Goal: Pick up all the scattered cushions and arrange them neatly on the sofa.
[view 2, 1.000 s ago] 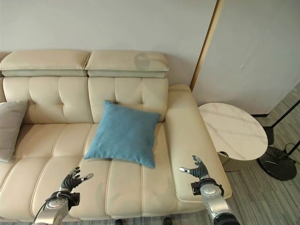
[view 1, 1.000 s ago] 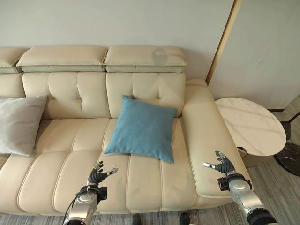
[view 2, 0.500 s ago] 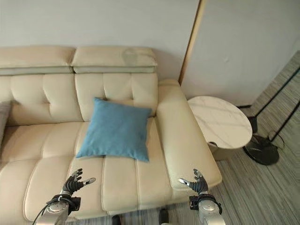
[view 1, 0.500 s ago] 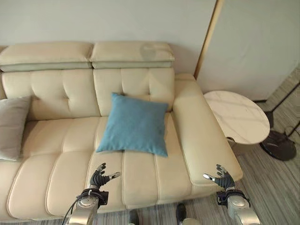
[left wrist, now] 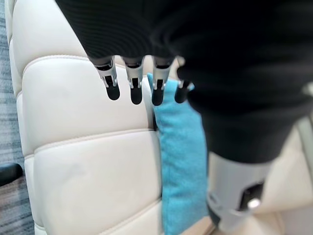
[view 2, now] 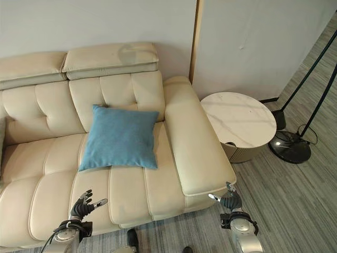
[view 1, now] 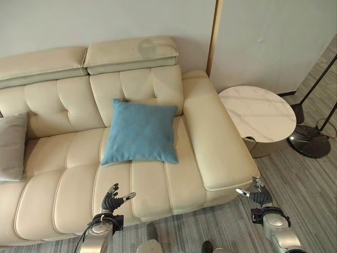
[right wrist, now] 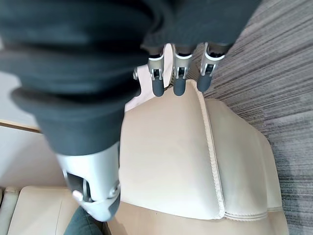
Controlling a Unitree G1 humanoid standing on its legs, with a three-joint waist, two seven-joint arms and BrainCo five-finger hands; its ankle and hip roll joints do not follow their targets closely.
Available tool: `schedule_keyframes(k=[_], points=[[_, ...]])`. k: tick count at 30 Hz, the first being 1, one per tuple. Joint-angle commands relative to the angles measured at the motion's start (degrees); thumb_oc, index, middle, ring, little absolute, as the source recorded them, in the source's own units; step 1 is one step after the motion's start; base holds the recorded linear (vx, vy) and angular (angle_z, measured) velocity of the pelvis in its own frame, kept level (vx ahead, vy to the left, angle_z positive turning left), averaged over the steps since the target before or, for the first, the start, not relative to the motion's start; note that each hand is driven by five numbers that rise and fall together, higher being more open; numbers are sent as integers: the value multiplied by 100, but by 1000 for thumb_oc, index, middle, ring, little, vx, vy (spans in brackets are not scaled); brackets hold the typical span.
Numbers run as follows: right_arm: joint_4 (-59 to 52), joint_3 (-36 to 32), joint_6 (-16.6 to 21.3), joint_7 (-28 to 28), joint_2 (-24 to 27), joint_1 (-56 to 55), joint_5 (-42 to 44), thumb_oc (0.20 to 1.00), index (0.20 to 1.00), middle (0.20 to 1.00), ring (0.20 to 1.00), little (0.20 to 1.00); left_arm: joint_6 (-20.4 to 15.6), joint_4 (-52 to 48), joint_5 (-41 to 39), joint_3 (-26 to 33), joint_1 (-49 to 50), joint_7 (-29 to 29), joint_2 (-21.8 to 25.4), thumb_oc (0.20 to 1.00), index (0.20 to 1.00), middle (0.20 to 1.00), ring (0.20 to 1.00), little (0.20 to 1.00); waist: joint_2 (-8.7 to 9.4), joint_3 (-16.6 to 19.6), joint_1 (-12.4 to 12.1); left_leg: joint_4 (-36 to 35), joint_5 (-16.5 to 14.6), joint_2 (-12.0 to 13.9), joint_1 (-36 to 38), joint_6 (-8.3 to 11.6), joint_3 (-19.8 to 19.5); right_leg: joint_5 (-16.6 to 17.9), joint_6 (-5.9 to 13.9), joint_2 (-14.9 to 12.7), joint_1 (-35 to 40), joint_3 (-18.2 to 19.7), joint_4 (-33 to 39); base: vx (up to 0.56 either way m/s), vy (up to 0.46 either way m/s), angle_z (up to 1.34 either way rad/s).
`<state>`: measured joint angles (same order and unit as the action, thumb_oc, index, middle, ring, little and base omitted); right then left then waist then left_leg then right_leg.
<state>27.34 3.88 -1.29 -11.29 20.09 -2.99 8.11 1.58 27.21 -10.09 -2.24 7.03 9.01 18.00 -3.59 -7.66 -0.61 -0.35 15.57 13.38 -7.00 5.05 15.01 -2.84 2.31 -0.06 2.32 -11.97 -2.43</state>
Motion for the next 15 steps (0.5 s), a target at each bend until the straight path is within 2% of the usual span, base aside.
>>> schedule_keyframes(k=[1, 4, 6, 9, 12, 15], points=[[-242, 32, 333, -123, -92, 416, 36, 1000, 1000, 1000, 1000, 1000, -322, -272, -79, 196, -327, 150, 355, 1000, 1000, 1000, 1000, 1000, 371, -243, -17, 127, -594, -678, -462, 31, -282, -537, 208, -206, 238, -37, 234, -177, -51, 26], [-223, 82, 286, -79, -79, 434, -5, 1000, 1000, 1000, 1000, 1000, -312, -293, -189, 196, -316, 129, 331, 1000, 1000, 1000, 1000, 1000, 469, -247, 51, 544, -924, -666, -436, -73, -360, -409, 203, -350, 78, -135, 190, -153, -35, 14], [-204, 146, 267, -49, -61, 467, -11, 1000, 1000, 1000, 1000, 1000, -310, -295, -257, 156, -310, 69, 313, 1000, 1000, 1000, 1000, 1000, 577, -232, 89, 1005, -1331, -619, -328, -154, -396, -332, 184, -485, 6, -162, 188, -92, -10, 13], [-216, 164, 256, 16, -12, 514, 9, 1000, 1000, 1000, 1000, 1000, -309, -254, -379, 126, -327, 4, 282, 1000, 1000, 1000, 1000, 1000, 634, -177, 147, 1250, -1755, -571, -25, -174, -549, -279, 190, -576, -59, -191, 202, -38, 37, 1], [-264, 103, 245, 85, 1, 421, 14, 1000, 1000, 1000, 1000, 1000, -255, -224, -339, -9, -295, -77, 210, 1000, 1000, 1000, 1000, 1000, 468, 7, 325, 454, -1650, -499, 610, -80, -470, -275, 234, -514, -132, -316, 199, 33, 119, 23], [-223, 60, 235, 97, -11, 426, 15, 1000, 1000, 1000, 1000, 1000, -213, -222, -223, -84, -280, -138, 171, 1000, 1000, 1000, 1000, 1000, 382, 157, 402, -142, -1569, -589, 846, -19, -445, -191, 289, -518, -157, -356, 235, 51, 134, 48]])
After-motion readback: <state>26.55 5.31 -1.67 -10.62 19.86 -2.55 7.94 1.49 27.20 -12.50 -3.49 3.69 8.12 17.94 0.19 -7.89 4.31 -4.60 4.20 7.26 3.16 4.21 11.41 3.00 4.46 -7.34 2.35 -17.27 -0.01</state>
